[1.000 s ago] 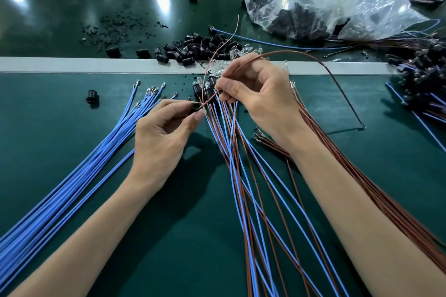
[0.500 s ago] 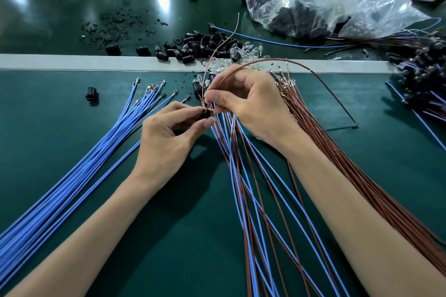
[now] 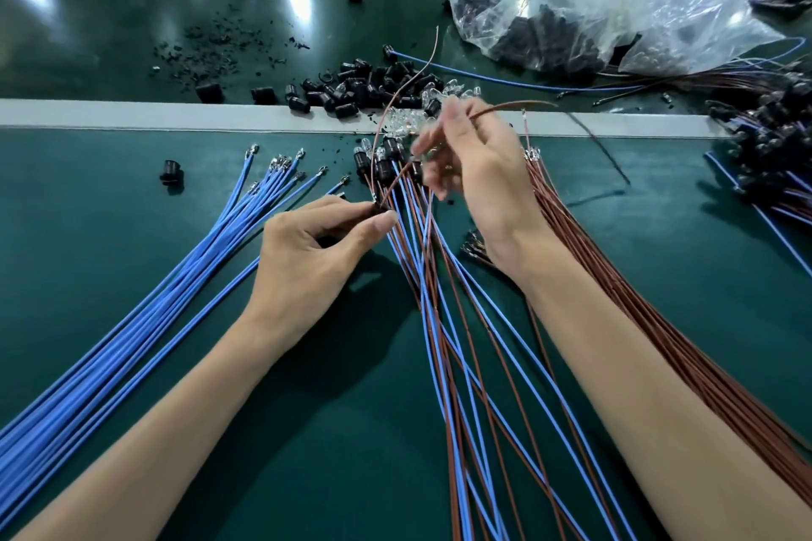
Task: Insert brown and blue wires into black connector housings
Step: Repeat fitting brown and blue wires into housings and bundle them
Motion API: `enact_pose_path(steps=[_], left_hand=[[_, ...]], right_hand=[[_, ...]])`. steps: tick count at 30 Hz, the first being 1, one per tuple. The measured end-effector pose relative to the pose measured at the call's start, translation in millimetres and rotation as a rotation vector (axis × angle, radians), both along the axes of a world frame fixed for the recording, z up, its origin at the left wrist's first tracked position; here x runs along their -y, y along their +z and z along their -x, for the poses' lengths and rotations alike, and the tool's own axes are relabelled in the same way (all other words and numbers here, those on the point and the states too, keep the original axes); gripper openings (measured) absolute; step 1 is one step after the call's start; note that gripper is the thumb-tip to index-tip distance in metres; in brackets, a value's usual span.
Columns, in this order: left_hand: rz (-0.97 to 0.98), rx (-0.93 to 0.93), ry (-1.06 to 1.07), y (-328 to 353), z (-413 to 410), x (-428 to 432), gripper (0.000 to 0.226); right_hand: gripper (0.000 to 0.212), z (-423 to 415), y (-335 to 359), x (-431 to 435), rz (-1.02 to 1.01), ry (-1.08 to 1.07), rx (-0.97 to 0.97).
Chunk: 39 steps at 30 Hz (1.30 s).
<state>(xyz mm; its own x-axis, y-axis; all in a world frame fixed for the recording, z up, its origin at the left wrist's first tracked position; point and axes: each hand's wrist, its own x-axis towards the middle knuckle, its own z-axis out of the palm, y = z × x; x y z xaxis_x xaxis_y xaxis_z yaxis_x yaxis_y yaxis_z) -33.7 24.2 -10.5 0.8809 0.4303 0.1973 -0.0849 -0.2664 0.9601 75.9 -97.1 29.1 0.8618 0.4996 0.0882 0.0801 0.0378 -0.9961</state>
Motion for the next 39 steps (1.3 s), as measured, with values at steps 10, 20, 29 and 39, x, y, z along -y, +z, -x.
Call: enact_pose_path(steps=[10, 20, 29, 39], left_hand=[[0.021, -0.033, -0.040, 2.7, 1.0, 2.1, 0.016], [0.039, -0.058, -0.092, 3.3, 2.3, 1.2, 0.016], [0.026, -0.038, -0.099, 1.8, 1.6, 0.4, 0.017], [-0.002, -0.017, -0.155, 4.5, 2.1, 0.7, 0.016]], right_hand=[[0.023, -0.2, 5.5, 0.2, -0.101, 0.101, -0.158], [0.012, 3.9, 4.6, 2.8, 0.068, 0.117, 0.014], [0.019, 11.6, 1.6, -6.2, 0.242, -0.139, 0.127], [0.016, -6.2, 5.8, 1.3, 0.005, -0.105, -0.218]])
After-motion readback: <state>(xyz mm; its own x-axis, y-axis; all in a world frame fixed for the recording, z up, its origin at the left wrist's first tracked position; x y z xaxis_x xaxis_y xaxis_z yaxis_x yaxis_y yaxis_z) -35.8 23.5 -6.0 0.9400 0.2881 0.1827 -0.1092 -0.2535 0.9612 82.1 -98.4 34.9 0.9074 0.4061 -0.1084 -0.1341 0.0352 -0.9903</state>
